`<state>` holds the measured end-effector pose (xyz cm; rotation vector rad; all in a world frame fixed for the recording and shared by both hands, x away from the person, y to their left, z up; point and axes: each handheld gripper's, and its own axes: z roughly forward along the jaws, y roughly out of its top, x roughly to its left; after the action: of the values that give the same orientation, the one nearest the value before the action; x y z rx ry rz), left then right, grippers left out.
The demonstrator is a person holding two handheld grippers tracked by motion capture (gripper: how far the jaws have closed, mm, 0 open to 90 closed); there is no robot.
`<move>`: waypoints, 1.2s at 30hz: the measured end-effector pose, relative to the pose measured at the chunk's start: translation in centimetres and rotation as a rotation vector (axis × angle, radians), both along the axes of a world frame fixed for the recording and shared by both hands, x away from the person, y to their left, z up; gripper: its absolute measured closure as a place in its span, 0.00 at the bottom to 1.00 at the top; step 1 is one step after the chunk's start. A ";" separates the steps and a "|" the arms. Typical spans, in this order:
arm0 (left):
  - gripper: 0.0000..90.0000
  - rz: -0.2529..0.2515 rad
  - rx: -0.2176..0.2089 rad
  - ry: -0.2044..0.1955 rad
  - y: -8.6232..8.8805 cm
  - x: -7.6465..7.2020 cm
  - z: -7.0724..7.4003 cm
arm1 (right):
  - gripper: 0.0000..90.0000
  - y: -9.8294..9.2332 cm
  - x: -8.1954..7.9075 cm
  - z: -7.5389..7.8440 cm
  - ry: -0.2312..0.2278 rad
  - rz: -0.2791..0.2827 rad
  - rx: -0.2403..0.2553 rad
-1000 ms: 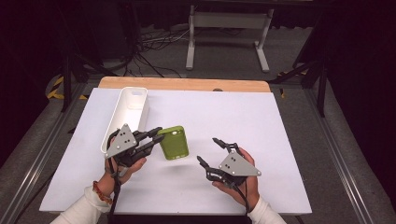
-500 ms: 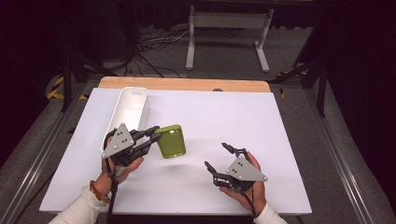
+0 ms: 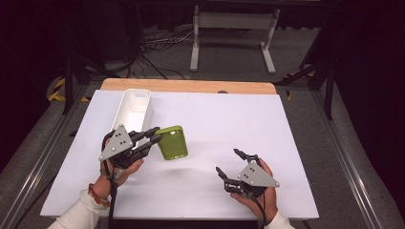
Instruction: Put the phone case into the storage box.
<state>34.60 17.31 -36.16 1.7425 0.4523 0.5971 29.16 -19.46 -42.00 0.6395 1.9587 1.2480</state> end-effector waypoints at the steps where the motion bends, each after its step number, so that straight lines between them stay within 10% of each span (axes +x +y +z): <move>1: 0.86 0.003 -0.005 0.001 0.1 0.0 0.1 | 0.25 0.0 0.0 0.0 0.001 0.000 0.001; 36: 0.86 0.052 -0.041 -0.048 3.3 0.2 2.4 | 0.25 0.2 0.4 -0.1 0.001 0.000 -0.008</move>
<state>34.84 20.62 -33.75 1.6778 0.4741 0.6610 29.55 -19.26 -42.12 0.6356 1.9636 1.2391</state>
